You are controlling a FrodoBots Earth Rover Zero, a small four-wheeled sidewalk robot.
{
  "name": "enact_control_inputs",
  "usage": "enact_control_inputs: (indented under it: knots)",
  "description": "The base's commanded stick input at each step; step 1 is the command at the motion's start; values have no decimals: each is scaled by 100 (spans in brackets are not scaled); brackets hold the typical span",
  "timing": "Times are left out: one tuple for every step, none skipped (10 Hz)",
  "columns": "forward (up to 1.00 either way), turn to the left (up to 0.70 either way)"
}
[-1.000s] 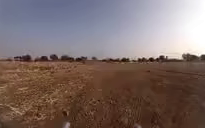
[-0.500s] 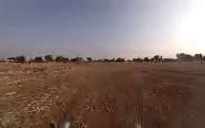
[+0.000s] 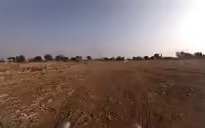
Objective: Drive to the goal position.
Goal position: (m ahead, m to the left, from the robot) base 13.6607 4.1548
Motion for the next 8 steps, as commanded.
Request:
enact_control_inputs:
  knots:
    - [50,0]
    - [50,0]
    - [50,0]
    - [50,0]
    - [50,0]
    - [50,0]
    - [50,0]
    - [50,0]
